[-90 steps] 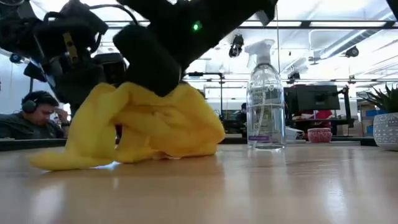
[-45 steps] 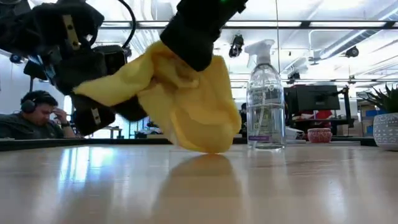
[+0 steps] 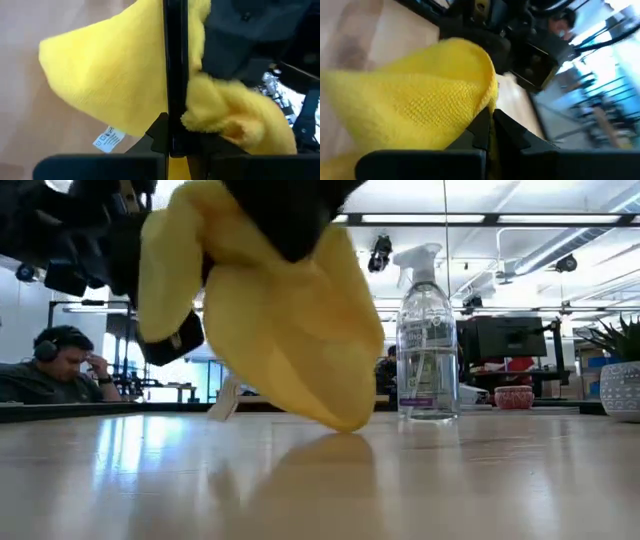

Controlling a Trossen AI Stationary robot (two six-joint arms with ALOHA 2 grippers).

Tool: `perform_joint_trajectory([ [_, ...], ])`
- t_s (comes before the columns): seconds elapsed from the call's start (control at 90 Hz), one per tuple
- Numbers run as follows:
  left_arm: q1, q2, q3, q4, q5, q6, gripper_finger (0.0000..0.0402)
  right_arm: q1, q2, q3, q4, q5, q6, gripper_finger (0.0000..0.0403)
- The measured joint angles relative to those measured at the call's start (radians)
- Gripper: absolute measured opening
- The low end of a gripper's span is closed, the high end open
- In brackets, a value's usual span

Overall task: Apply microfiber cloth
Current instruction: Wipe the black cellphone with the yellow microfiber cloth

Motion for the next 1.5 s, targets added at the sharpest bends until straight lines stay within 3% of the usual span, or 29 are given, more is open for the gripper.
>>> perform_joint_trajectory([
  [0.267,-0.132,0.000,0.005,-0.004,-0.039,-0.012,0.0016,0.028,-0.102,-0.002,-0.270,0.169,0.027,0.0000],
  [0.522,-0.176,-0.002,0.009,0.041,-0.058,0.018,0.0016,0.105,-0.203,-0.012,-0.621,0.217,0.414,0.0000],
  [0.856,-0.174,-0.001,0.010,0.033,-0.138,0.000,0.0016,0.187,-0.205,-0.105,-0.644,0.199,0.654,0.0000],
  [0.978,-0.173,0.000,0.010,-0.014,-0.207,0.020,0.0016,0.194,-0.203,-0.159,-0.461,0.183,0.651,0.0000],
  [1.189,-0.171,0.001,0.009,-0.085,-0.364,0.027,0.0016,0.156,-0.200,-0.318,0.182,-0.048,0.318,0.0000],
  [1.322,-0.182,0.003,0.009,-0.084,-0.404,0.025,0.0016,0.098,-0.200,-0.406,0.498,-0.115,0.193,0.0000],
  [1.5,-0.183,0.003,0.009,-0.077,-0.444,0.025,0.0016,0.015,-0.200,-0.448,0.591,-0.182,0.173,0.0000],
])
